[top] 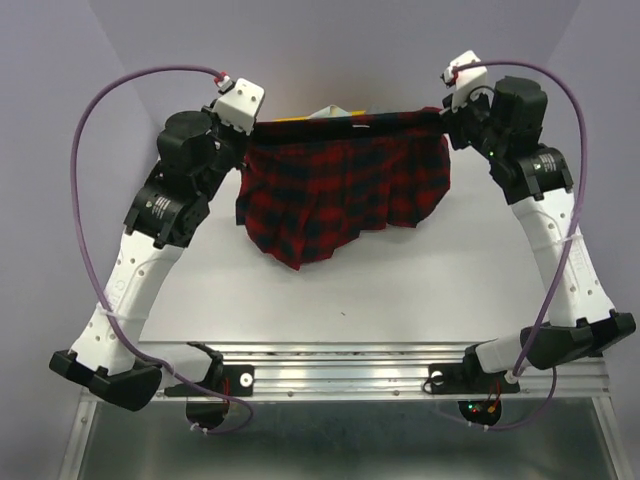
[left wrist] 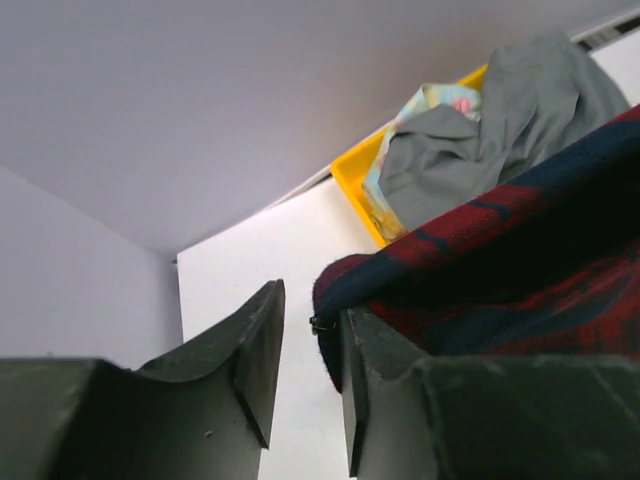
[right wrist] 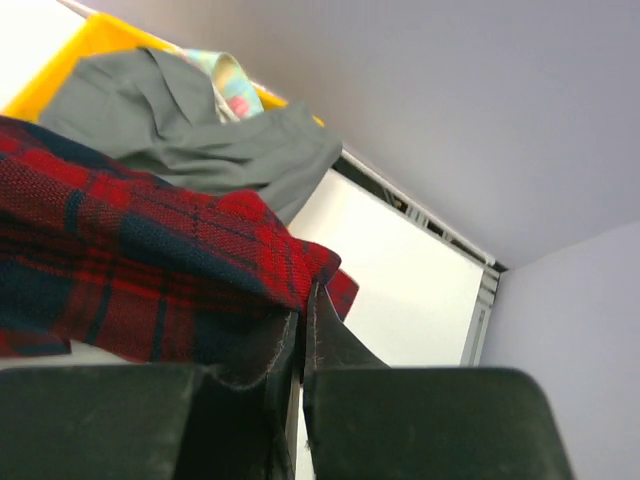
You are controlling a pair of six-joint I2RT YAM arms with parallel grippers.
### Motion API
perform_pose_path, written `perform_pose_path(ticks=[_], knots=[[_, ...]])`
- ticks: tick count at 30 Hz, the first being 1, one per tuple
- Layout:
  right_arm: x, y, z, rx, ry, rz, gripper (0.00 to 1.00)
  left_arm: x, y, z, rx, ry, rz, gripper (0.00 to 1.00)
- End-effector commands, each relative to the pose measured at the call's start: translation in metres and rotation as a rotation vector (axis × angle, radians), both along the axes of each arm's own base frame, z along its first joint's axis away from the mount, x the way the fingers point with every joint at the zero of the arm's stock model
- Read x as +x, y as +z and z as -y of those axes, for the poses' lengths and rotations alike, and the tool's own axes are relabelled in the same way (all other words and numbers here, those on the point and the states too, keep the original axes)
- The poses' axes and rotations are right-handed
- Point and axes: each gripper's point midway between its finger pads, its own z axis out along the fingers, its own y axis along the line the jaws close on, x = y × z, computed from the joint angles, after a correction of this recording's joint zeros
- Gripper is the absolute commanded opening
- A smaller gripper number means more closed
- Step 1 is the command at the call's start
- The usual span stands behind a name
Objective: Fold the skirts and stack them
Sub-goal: Flatten the skirt out
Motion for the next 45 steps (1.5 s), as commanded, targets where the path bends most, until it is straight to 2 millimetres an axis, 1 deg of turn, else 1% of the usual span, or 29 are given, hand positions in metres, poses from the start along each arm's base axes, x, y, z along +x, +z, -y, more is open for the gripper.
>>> perform_pose_path(ticks=[1,3,4,6,7,9,10,12,14,16,20,21,23,24,26,27,28,30,31,32,34,36,37,38,39,40,42,43,45], knots=[[-0.021,0.082,0.081,-0.062,-0.301,0.132,0.01,-0.038,0.079,-0.07,-0.049,0.227,0.178,0.28],[-0.034,0.088,0.081,-0.068,-0.289,0.115,0.01,-0.049,0.083,-0.069,-0.048,0.188,0.19,0.15],[-0.044,0.095,0.08,-0.071,-0.273,0.124,0.01,-0.063,0.086,-0.067,-0.049,0.141,0.206,0.0],[-0.072,0.104,0.082,-0.103,-0.244,0.131,0.01,-0.091,0.091,-0.065,-0.053,0.064,0.236,0.0],[-0.081,0.102,0.08,-0.133,-0.208,0.125,0.01,-0.098,0.08,-0.063,-0.036,0.035,0.214,0.0],[-0.102,0.081,0.078,-0.172,-0.159,0.058,0.01,-0.126,0.08,-0.063,-0.038,-0.029,0.237,0.0],[-0.122,0.082,0.074,-0.185,-0.111,0.067,0.01,-0.131,0.064,-0.062,-0.013,-0.052,0.197,0.0],[-0.139,0.053,0.073,-0.208,-0.073,-0.02,0.01,-0.154,0.056,-0.064,-0.013,-0.092,0.199,0.0],[-0.157,0.035,0.071,-0.218,-0.04,-0.071,0.01,-0.161,0.026,-0.06,0.01,-0.125,0.112,0.0],[-0.163,0.0,0.065,-0.216,0.003,-0.194,0.01,-0.168,-0.001,-0.046,0.027,-0.218,0.012,0.0],[-0.138,-0.011,0.056,-0.136,-0.017,-0.235,0.01,-0.135,-0.035,-0.036,0.009,-0.169,-0.141,0.0],[-0.109,-0.013,0.053,-0.113,-0.041,-0.244,0.01,-0.112,-0.044,-0.037,-0.016,-0.092,-0.195,0.0],[-0.06,0.012,0.054,-0.043,-0.139,-0.193,0.01,-0.08,-0.02,-0.03,-0.086,-0.03,-0.151,0.0],[-0.064,0.041,0.054,0.003,-0.151,-0.12,0.01,-0.081,-0.002,-0.03,-0.13,-0.029,-0.105,0.0],[-0.039,0.073,0.026,0.129,-0.065,-0.08,0.01,-0.071,0.021,0.007,-0.192,-0.194,-0.107,0.0],[-0.04,0.07,0.013,0.162,-0.022,-0.126,0.01,-0.075,0.016,0.042,-0.204,-0.382,-0.166,0.0],[-0.038,0.069,-0.005,0.187,0.025,-0.149,0.01,-0.079,0.019,0.055,-0.214,-0.453,-0.178,0.0],[-0.045,0.041,-0.061,0.188,0.194,-0.268,0.01,-0.093,0.021,0.083,-0.219,-0.598,-0.201,0.0],[-0.06,0.036,-0.085,0.173,0.285,-0.288,0.01,-0.103,0.018,0.097,-0.207,-0.693,-0.219,0.0],[-0.099,0.043,-0.122,0.171,0.446,-0.294,0.01,-0.12,0.016,0.115,-0.157,-0.782,-0.215,0.0],[-0.128,0.058,-0.139,0.234,0.562,-0.298,0.01,-0.129,0.018,0.123,-0.116,-0.825,-0.2,0.0],[-0.137,0.079,-0.133,0.249,0.572,-0.225,0.01,-0.114,0.029,0.113,-0.094,-0.726,-0.148,0.0],[-0.119,0.082,-0.114,0.187,0.448,-0.156,0.01,-0.101,0.055,0.101,-0.117,-0.626,-0.053,0.0],[-0.103,0.104,-0.094,0.156,0.337,-0.023,0.01,-0.085,0.071,0.081,-0.146,-0.496,0.012,0.0],[-0.085,0.112,-0.073,0.113,0.208,0.058,0.01,-0.07,0.093,0.043,-0.182,-0.293,0.104,0.0],[-0.055,0.096,-0.035,0.038,-0.007,0.082,0.01,-0.056,0.117,0.021,-0.24,-0.177,0.219,0.0],[-0.048,0.128,-0.022,0.11,-0.054,0.215,0.01,-0.046,0.129,-0.011,-0.275,-0.044,0.28,0.0],[-0.05,0.129,-0.027,0.125,-0.025,0.211,0.01,-0.046,0.122,0.007,-0.204,-0.149,0.265,0.0],[-0.069,0.099,-0.06,0.123,0.185,0.076,0.01,-0.062,0.066,0.046,-0.093,-0.386,0.066,0.0]])
